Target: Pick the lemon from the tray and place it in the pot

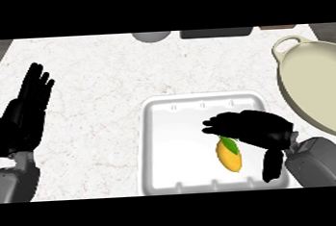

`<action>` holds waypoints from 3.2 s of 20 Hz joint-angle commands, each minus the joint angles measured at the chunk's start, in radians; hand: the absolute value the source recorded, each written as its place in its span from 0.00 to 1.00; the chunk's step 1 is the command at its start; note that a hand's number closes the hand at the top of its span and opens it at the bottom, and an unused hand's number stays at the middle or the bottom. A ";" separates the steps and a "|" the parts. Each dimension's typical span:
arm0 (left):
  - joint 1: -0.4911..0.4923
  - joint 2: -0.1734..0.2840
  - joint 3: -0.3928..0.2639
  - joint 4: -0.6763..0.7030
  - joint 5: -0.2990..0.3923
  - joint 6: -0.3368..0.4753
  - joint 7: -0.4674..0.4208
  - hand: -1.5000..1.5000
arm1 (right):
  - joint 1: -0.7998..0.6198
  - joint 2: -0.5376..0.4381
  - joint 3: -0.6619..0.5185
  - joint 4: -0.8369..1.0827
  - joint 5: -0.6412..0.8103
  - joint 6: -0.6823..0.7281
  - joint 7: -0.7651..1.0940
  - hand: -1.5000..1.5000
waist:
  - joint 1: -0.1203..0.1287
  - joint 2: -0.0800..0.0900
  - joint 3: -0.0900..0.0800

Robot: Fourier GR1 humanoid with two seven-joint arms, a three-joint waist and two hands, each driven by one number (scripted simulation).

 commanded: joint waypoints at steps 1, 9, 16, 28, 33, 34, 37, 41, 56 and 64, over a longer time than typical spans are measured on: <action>0.023 -0.027 0.031 0.055 -0.021 -0.045 -0.077 0.50 | 0.014 0.043 -0.035 0.033 0.061 -0.003 -0.044 0.00 | 0.000 0.000 0.000; -0.027 -0.040 0.034 -0.027 -0.063 -0.031 0.059 0.50 | 0.013 0.134 -0.010 0.187 0.232 -0.109 -0.092 0.00 | 0.001 0.000 0.000; -0.044 -0.048 0.090 0.011 -0.067 -0.066 0.040 0.50 | 0.021 0.122 -0.051 0.211 0.273 -0.081 -0.193 0.00 | -0.002 0.000 0.000; 0.058 -0.123 0.054 -0.062 -0.120 -0.071 0.006 0.50 | 0.031 0.175 -0.019 0.309 0.433 -0.228 -0.342 1.00 | 0.002 0.000 0.000; -0.030 -0.098 0.092 -0.057 -0.113 -0.063 0.101 0.50 | 0.149 0.120 -0.083 0.146 0.405 -0.212 -0.335 1.00 | -0.007 -0.001 0.000; -0.005 -0.077 0.109 -0.037 -0.109 -0.076 0.069 0.50 | 0.273 0.131 -0.057 0.082 0.415 -0.268 -0.272 1.00 | -0.021 -0.004 0.000; 0.019 -0.094 0.111 -0.044 -0.112 -0.054 0.069 0.50 | 0.472 0.058 -0.094 -0.120 0.383 -0.260 -0.220 1.00 | -0.075 -0.016 -0.002; 0.019 -0.062 0.139 -0.067 -0.084 -0.086 0.081 0.50 | 0.710 -0.002 -0.145 -0.381 0.342 -0.272 -0.170 1.00 | -0.059 -0.012 -0.002; 0.012 -0.085 0.111 -0.056 -0.104 -0.092 0.053 0.50 | 0.828 0.237 -0.756 -0.809 -0.322 -0.348 -0.023 1.00 | -0.024 -0.001 0.000; -0.018 -0.079 0.119 -0.081 -0.093 -0.106 0.096 0.50 | 0.553 0.051 -1.017 -0.600 -0.584 -0.245 0.199 1.00 | 0.004 0.000 0.000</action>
